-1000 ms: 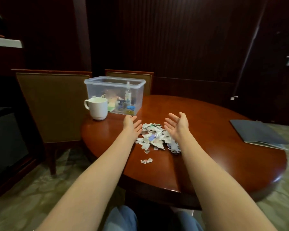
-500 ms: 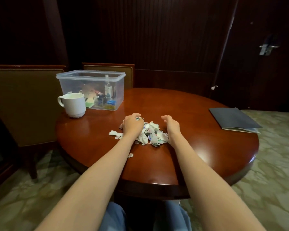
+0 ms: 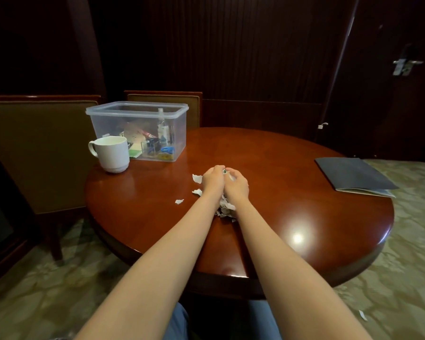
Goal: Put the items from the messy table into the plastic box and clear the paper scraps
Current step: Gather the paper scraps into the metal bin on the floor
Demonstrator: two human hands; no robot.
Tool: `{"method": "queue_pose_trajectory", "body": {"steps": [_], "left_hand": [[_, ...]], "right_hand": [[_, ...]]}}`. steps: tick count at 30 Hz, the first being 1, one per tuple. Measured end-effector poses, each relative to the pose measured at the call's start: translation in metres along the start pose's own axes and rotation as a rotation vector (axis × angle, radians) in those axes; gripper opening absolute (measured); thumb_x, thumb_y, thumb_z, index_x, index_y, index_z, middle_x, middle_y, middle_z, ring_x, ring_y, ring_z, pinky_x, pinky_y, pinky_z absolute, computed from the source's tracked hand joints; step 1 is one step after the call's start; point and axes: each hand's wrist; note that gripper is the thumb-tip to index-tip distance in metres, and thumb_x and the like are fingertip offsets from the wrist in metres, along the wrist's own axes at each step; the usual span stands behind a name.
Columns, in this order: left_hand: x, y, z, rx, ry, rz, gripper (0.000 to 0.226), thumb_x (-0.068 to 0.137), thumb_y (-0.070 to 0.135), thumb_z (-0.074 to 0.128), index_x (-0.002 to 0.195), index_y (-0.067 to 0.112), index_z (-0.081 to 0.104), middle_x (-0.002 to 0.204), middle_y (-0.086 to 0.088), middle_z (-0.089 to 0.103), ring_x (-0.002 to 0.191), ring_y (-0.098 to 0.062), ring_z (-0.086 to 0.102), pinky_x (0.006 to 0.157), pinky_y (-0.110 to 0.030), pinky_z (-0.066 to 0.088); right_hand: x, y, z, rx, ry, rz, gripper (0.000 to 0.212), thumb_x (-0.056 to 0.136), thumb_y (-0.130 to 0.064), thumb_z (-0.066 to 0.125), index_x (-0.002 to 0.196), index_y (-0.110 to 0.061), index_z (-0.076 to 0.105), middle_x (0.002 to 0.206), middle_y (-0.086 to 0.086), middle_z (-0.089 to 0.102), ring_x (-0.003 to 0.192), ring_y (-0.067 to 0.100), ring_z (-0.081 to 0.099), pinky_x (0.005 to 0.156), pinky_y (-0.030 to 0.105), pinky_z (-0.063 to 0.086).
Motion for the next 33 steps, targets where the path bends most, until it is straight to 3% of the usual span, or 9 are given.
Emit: {"method": "queue_pose_trajectory", "body": {"steps": [4, 7, 11, 14, 18, 20, 22, 25, 33], "left_hand": [[0.003, -0.001, -0.002, -0.144, 0.050, -0.016, 0.031, 0.092, 0.015, 0.045, 0.118, 0.007, 0.060, 0.121, -0.012, 0.062, 0.107, -0.025, 0.059, 0.090, -0.036, 0.048], [0.008, 0.000, -0.007, -0.215, 0.102, -0.040, 0.033, 0.094, 0.014, 0.041, 0.121, 0.009, 0.059, 0.124, -0.010, 0.060, 0.114, -0.028, 0.056, 0.095, -0.038, 0.046], [0.013, 0.001, -0.015, -0.223, 0.075, -0.083, 0.036, 0.096, 0.019, 0.034, 0.122, 0.011, 0.057, 0.123, -0.008, 0.059, 0.115, -0.025, 0.054, 0.099, -0.039, 0.044], [0.009, 0.005, -0.013, -0.299, -0.005, -0.125, 0.030, 0.094, 0.021, 0.035, 0.113, 0.013, 0.057, 0.098, -0.004, 0.059, 0.088, -0.019, 0.056, 0.077, -0.032, 0.045], [0.004, 0.016, -0.007, -0.327, -0.031, -0.116, 0.023, 0.091, 0.023, 0.037, 0.074, 0.014, 0.051, 0.073, -0.004, 0.055, 0.064, -0.016, 0.052, 0.058, -0.026, 0.043], [0.005, 0.021, -0.006, -0.278, -0.019, -0.087, 0.023, 0.091, 0.026, 0.037, 0.075, 0.015, 0.050, 0.079, -0.007, 0.057, 0.072, -0.018, 0.055, 0.063, -0.027, 0.045], [0.008, 0.025, -0.006, -0.261, -0.024, -0.065, 0.021, 0.091, 0.028, 0.038, 0.083, 0.017, 0.053, 0.096, -0.010, 0.061, 0.091, -0.023, 0.059, 0.079, -0.034, 0.049], [0.008, 0.032, -0.008, -0.274, -0.017, -0.030, 0.020, 0.092, 0.028, 0.039, 0.096, 0.020, 0.057, 0.115, -0.010, 0.062, 0.109, -0.027, 0.059, 0.097, -0.041, 0.049], [0.011, 0.046, -0.026, -0.432, 0.033, -0.004, 0.021, 0.093, 0.025, 0.040, 0.096, 0.021, 0.061, 0.110, -0.011, 0.063, 0.096, -0.023, 0.061, 0.088, -0.036, 0.051]], "right_hand": [[0.006, 0.003, 0.001, 0.119, 0.159, 0.031, 0.033, 0.095, -0.008, 0.044, 0.127, -0.010, 0.054, 0.126, 0.005, 0.057, 0.118, 0.021, 0.053, 0.085, 0.023, 0.041], [0.012, 0.003, 0.003, 0.233, 0.236, 0.077, 0.032, 0.095, -0.009, 0.044, 0.126, -0.010, 0.055, 0.128, 0.006, 0.057, 0.117, 0.023, 0.054, 0.095, 0.030, 0.045], [0.021, 0.000, 0.006, 0.382, 0.290, 0.127, 0.031, 0.095, -0.011, 0.045, 0.124, -0.014, 0.055, 0.122, 0.006, 0.060, 0.095, 0.016, 0.055, 0.082, 0.028, 0.048], [0.023, -0.005, 0.010, 0.494, 0.289, 0.165, 0.028, 0.095, -0.011, 0.046, 0.121, -0.015, 0.056, 0.119, 0.006, 0.061, 0.098, 0.018, 0.059, 0.084, 0.030, 0.054], [0.024, -0.018, 0.017, 0.531, 0.254, 0.154, 0.028, 0.096, -0.010, 0.045, 0.122, -0.013, 0.055, 0.119, 0.009, 0.061, 0.104, 0.021, 0.062, 0.086, 0.032, 0.055], [0.025, -0.024, 0.018, 0.533, 0.231, 0.141, 0.028, 0.096, -0.008, 0.045, 0.122, -0.011, 0.054, 0.117, 0.009, 0.061, 0.100, 0.020, 0.063, 0.081, 0.031, 0.056], [0.025, -0.029, 0.020, 0.530, 0.198, 0.131, 0.027, 0.096, -0.009, 0.044, 0.120, -0.012, 0.055, 0.109, 0.006, 0.061, 0.088, 0.015, 0.062, 0.072, 0.026, 0.054], [0.027, -0.035, 0.024, 0.531, 0.174, 0.130, 0.023, 0.096, -0.012, 0.043, 0.116, -0.013, 0.056, 0.105, 0.004, 0.059, 0.088, 0.013, 0.057, 0.081, 0.029, 0.054], [0.025, -0.058, 0.045, 0.598, 0.089, 0.099, 0.023, 0.095, -0.010, 0.043, 0.113, -0.011, 0.057, 0.106, 0.009, 0.062, 0.091, 0.019, 0.060, 0.077, 0.030, 0.053]]}}
Point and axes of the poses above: each hand's wrist, its own x-axis towards the middle knuckle, its own z-axis out of the palm, y = z × x
